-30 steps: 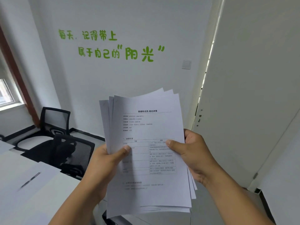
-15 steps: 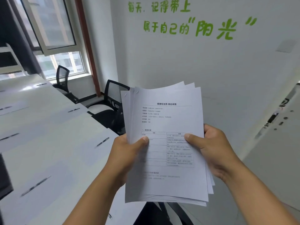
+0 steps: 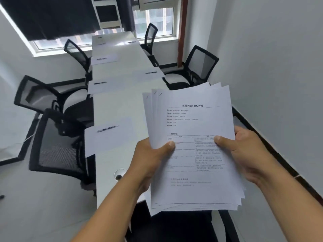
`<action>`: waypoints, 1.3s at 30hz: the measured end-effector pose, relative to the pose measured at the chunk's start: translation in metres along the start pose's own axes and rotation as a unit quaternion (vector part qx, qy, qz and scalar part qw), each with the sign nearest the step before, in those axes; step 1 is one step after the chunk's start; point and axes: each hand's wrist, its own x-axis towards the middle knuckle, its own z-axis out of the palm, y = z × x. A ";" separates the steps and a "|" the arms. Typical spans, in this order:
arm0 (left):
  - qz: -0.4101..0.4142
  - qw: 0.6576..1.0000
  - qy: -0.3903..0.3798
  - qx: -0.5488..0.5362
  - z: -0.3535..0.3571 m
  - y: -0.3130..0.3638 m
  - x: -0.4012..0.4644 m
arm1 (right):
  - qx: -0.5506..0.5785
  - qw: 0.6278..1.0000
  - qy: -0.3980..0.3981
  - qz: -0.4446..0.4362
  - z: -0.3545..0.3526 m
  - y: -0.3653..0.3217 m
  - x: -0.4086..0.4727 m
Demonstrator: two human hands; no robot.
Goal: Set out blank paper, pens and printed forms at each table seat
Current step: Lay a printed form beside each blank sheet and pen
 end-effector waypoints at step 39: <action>-0.275 0.938 0.120 -0.172 -0.130 -0.244 0.005 | -0.171 0.962 -0.044 0.206 0.100 0.214 0.098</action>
